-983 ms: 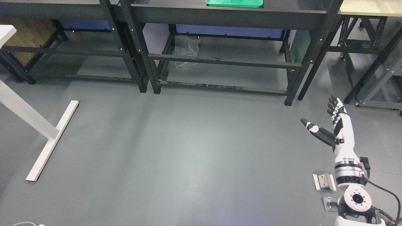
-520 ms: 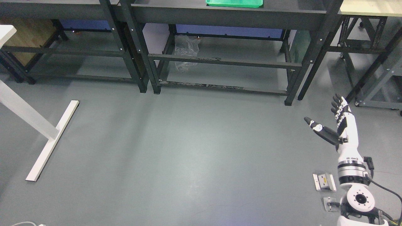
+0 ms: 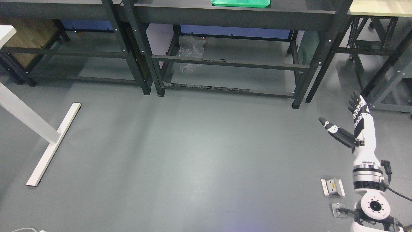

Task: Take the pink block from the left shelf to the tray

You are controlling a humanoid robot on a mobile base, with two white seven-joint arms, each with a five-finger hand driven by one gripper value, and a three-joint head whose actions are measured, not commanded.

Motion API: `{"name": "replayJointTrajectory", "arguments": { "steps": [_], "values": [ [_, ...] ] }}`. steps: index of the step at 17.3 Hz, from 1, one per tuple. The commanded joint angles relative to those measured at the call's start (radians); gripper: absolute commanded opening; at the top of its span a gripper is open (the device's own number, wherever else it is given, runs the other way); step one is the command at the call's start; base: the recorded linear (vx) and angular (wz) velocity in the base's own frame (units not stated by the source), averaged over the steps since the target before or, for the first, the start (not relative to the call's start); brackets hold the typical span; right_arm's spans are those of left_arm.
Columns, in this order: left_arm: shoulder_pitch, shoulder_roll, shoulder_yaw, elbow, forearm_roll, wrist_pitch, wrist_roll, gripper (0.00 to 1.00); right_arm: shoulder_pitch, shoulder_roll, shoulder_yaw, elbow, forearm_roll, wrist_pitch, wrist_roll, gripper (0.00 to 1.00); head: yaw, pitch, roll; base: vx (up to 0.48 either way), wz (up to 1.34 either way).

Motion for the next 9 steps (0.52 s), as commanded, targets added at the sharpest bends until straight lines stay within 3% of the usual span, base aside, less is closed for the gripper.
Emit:
{"name": "replayJointTrajectory", "arguments": {
  "steps": [1, 4, 9],
  "values": [
    [0.009, 0.017, 0.0, 0.0, -0.002, 0.0, 0.001, 1.0, -0.006, -0.064, -0.037, -0.007, 0.656, -0.023, -0.033, 0.97, 0.0, 0.0, 0.0, 0.011, 0.0],
    [0.009, 0.017, 0.0, 0.0, -0.002, 0.0, 0.001, 1.0, 0.003, -0.063, -0.037, -0.027, 0.709, -0.015, -0.039, 0.98, 0.0, 0.0, 0.0, 0.016, 0.0],
    [0.009, 0.017, 0.0, 0.0, -0.002, 0.0, 0.001, 1.0, 0.026, -0.054, -0.037, -0.076, 0.631, -0.081, -0.044, 1.0, 0.0, 0.0, 0.0, 0.059, 0.01]
  ]
}}
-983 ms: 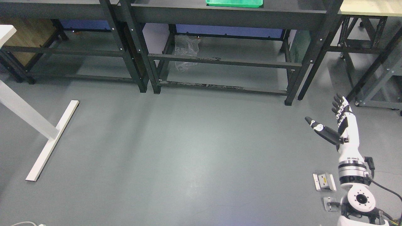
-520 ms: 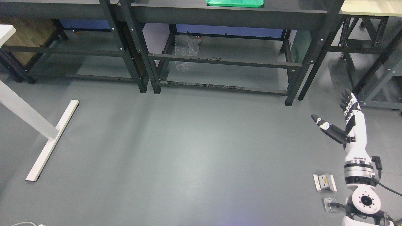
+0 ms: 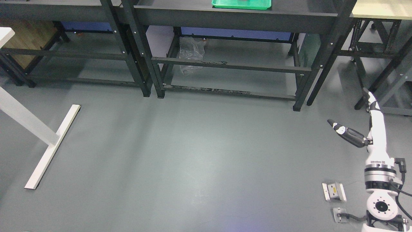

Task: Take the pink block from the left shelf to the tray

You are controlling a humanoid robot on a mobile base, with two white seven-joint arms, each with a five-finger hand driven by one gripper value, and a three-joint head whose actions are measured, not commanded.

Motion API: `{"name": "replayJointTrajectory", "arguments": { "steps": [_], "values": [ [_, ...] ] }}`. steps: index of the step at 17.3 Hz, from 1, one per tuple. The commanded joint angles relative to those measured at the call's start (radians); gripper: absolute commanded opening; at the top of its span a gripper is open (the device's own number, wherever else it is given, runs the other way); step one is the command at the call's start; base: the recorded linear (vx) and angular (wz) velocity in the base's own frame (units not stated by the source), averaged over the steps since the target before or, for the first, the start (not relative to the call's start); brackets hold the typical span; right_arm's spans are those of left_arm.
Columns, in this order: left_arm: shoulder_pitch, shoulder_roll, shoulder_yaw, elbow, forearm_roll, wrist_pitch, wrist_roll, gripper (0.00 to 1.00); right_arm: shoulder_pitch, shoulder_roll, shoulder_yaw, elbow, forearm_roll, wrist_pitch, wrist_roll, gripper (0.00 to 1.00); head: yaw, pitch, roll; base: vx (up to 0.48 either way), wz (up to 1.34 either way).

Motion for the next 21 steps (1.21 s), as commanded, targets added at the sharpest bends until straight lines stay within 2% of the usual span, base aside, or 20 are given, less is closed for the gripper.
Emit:
{"name": "replayJointTrajectory", "arguments": {
  "steps": [1, 3, 21],
  "values": [
    [0.009, 0.017, 0.0, 0.0, -0.002, 0.0, 0.001, 1.0, 0.023, -0.011, -0.014, -0.05, 0.315, -0.037, 0.002, 1.0, 0.0, 0.0, 0.0, 0.081, 0.0],
    [0.009, 0.017, 0.0, 0.0, -0.002, 0.0, 0.001, 1.0, 0.028, -0.011, -0.012, -0.05, 0.279, -0.035, -0.001, 1.0, 0.0, 0.0, 0.0, 0.101, 0.0],
    [0.009, 0.017, 0.0, 0.0, -0.002, 0.0, 0.001, 1.0, 0.011, 0.012, 0.012, -0.039, 0.286, -0.035, -0.002, 1.0, 0.0, 0.0, 0.0, 0.124, 0.04]
  ]
}}
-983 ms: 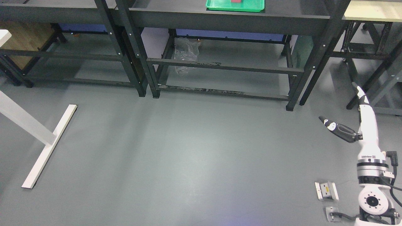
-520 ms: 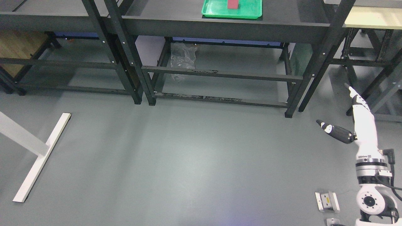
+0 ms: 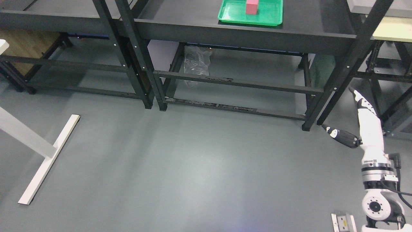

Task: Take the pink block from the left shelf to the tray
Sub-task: 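Approach the green tray on the shelf with the right hand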

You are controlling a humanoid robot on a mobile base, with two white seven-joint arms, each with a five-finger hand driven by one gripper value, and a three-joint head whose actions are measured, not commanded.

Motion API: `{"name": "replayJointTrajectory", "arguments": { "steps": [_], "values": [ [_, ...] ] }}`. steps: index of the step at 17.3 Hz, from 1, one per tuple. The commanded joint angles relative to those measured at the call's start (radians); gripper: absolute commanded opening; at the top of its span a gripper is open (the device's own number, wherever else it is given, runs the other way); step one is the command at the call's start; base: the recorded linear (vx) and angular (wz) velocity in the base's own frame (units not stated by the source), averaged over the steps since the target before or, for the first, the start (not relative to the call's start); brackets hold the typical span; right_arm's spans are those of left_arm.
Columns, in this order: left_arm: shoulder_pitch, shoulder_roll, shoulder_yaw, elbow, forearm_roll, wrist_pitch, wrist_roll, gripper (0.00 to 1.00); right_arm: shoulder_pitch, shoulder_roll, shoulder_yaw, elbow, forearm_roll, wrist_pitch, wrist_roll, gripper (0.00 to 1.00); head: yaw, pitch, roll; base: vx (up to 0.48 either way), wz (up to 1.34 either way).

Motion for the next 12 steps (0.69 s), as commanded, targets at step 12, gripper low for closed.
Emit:
{"name": "replayJointTrajectory", "arguments": {
  "steps": [12],
  "values": [
    [0.009, 0.017, 0.0, 0.0, -0.002, -0.001, 0.001, 1.0, -0.006, 0.011, 0.003, -0.004, -0.001, 0.001, -0.003, 1.0, 0.0, 0.0, 0.0, 0.146, 0.19]
  ]
}}
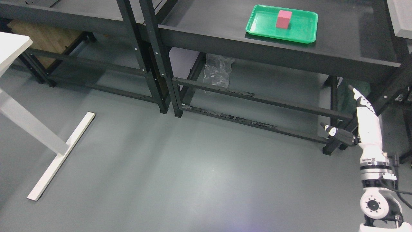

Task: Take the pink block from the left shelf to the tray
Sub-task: 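Approach the green tray on the shelf with the right hand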

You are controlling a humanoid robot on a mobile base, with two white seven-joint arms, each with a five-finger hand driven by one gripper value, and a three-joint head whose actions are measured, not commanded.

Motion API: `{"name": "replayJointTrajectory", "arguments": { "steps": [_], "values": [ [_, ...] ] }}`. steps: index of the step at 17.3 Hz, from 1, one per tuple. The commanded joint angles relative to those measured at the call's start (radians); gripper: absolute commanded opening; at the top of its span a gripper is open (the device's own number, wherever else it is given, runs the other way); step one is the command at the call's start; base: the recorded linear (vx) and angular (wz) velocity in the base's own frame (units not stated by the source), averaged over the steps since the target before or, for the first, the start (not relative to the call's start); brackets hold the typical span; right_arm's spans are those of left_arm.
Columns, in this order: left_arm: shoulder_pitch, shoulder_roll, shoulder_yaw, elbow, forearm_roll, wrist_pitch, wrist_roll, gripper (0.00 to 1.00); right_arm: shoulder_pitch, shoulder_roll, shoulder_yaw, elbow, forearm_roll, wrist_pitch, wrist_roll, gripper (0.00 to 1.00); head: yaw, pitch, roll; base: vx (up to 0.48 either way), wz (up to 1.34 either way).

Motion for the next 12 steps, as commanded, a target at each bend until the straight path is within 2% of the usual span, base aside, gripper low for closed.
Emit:
{"name": "replayJointTrajectory", "arguments": {
  "steps": [1, 12],
  "values": [
    [0.009, 0.017, 0.0, 0.0, -0.002, -0.001, 0.001, 1.0, -0.001, 0.003, 0.001, -0.002, -0.003, 0.001, -0.004, 1.0, 0.0, 0.0, 0.0, 0.244, 0.03],
    [0.009, 0.017, 0.0, 0.0, -0.002, -0.001, 0.001, 1.0, 0.001, 0.002, 0.003, -0.002, -0.006, -0.001, -0.004, 1.0, 0.0, 0.0, 0.0, 0.277, -0.01]
  ]
}}
